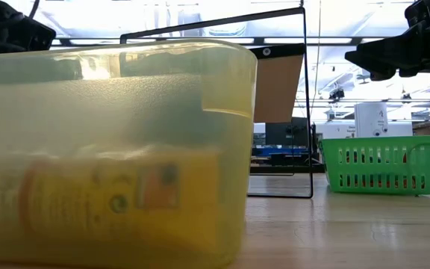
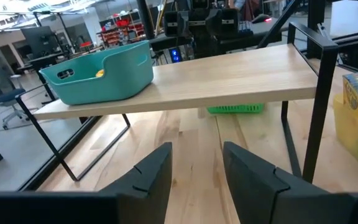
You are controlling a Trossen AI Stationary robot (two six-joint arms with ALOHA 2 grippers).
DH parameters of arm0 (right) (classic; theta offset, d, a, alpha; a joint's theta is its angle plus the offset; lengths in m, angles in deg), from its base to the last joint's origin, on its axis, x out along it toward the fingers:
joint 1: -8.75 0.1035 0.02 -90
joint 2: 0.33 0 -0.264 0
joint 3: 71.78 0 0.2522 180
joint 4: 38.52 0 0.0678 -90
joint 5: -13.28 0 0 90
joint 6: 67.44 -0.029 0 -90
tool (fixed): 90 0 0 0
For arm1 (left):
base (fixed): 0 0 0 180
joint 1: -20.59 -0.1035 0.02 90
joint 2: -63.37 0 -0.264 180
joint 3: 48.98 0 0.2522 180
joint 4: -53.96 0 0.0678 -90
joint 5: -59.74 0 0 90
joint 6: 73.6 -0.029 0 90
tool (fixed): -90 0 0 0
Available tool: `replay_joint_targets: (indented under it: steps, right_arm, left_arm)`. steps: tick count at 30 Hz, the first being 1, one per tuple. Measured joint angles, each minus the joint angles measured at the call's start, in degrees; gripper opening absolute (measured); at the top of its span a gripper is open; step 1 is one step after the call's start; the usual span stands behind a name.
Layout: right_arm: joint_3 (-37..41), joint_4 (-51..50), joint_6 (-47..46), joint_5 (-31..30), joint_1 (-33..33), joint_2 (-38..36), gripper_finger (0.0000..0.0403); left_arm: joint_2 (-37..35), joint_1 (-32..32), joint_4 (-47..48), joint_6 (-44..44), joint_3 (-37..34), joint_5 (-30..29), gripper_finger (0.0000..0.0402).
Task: Pick & Place Office Desk Supplies
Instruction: Put the green bin on the shelf
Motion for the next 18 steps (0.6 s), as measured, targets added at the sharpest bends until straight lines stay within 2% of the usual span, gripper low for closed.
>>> replay_joint_targets:
  steps: [18]
  right_arm:
    - [0.0,0.0,0.0,0.0,0.0,0.0,0.0206]
  left_arm:
    - [0.0,0.0,1.0,0.0,0.0,0.0,0.0145]
